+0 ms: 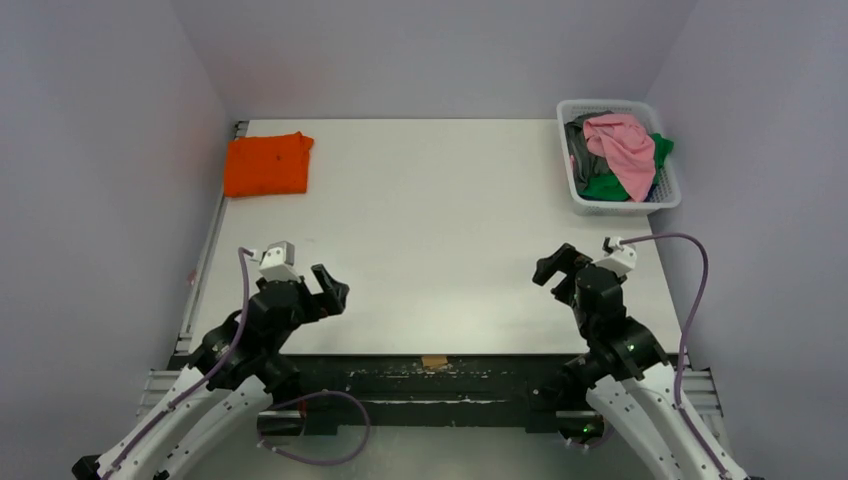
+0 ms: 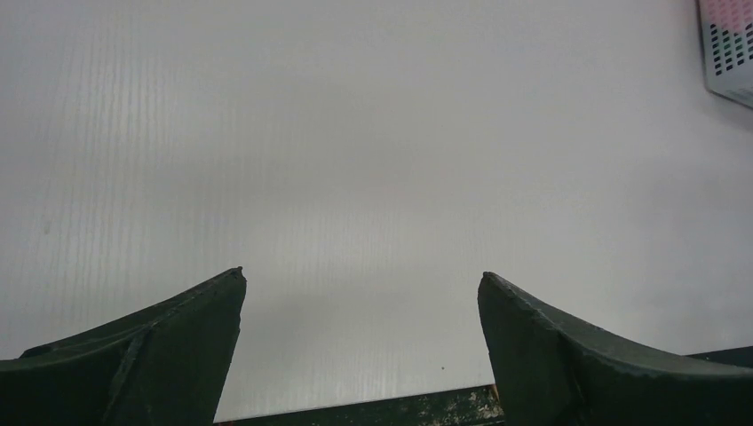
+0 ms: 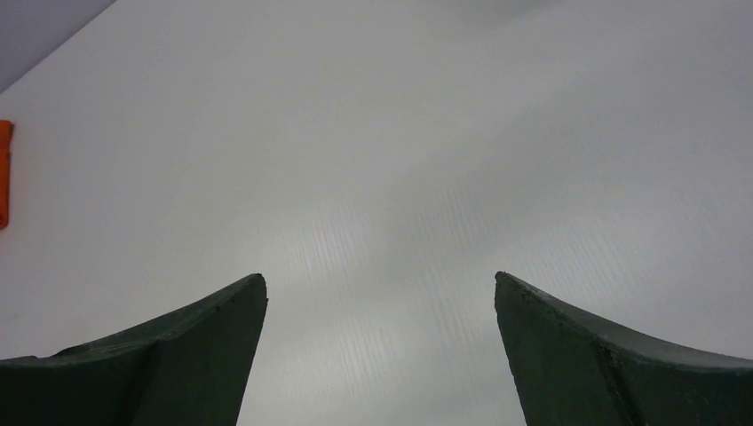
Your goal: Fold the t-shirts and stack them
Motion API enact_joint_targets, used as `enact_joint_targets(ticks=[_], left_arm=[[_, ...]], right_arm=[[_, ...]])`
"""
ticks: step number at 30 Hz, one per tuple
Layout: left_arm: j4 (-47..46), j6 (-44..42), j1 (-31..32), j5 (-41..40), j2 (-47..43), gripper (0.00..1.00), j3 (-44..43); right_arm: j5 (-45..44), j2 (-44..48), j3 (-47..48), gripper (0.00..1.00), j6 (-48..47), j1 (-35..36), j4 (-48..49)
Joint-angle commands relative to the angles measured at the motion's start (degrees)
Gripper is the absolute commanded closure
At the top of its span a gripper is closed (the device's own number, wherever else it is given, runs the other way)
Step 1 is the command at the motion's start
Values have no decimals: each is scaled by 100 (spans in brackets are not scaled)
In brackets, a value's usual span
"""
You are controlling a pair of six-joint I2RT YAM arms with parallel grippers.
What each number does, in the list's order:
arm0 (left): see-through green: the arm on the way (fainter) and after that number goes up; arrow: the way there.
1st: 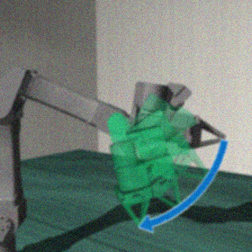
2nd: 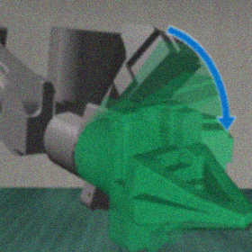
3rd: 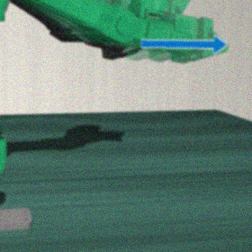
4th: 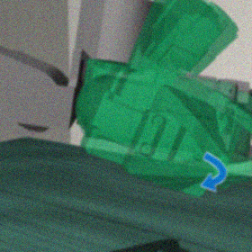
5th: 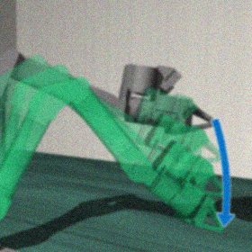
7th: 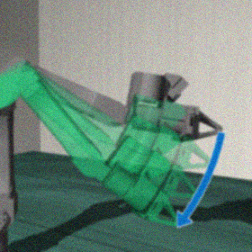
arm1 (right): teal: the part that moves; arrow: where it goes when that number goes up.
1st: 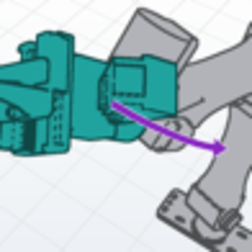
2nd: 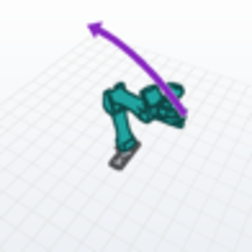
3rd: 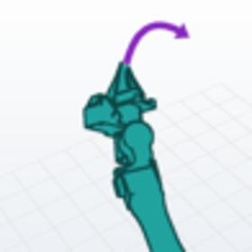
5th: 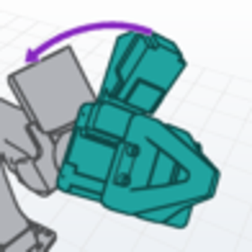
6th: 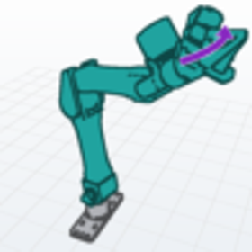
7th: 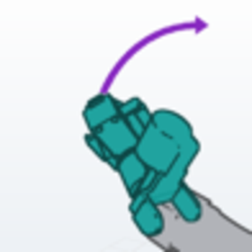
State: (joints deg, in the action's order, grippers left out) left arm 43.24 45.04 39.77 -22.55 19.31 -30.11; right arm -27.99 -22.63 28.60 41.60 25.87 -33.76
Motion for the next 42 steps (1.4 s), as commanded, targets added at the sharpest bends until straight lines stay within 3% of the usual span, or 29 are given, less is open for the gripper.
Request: enact_joint_targets(ticks=[1, 10, 24, 30, 34, 38, 42], left_arm=[[-624, -178, 9, -101, 242, 0, -204], [-1093, -383, -3, -480, 1288, 0, -627], [-1536, -619, -194, -840, 2384, 0, -809], [-1751, -652, -253, -856, 2605, 0, -695], [-1733, -703, -288, -831, 2888, 0, -790], [-1567, -694, -310, -999, 3202, 0, -958], [-1588, -689, -319, -947, 3301, 0, -988]], right_arm=[[-155, -507, 316, 1, -150, -3, 770], [-1546, -2778, 1987, 1, -809, -135, 1431], [1287, -7462, 6308, 6, -2046, -3378, 1772], [1575, -9997, 9095, 14, -2130, -3824, 720], [1704, -10955, 9992, 18, -2015, -3919, 780], [1708, -11258, 9973, 30, -1863, -3942, 1170], [1761, -11193, 9675, 66, -1768, -3946, 1576]])
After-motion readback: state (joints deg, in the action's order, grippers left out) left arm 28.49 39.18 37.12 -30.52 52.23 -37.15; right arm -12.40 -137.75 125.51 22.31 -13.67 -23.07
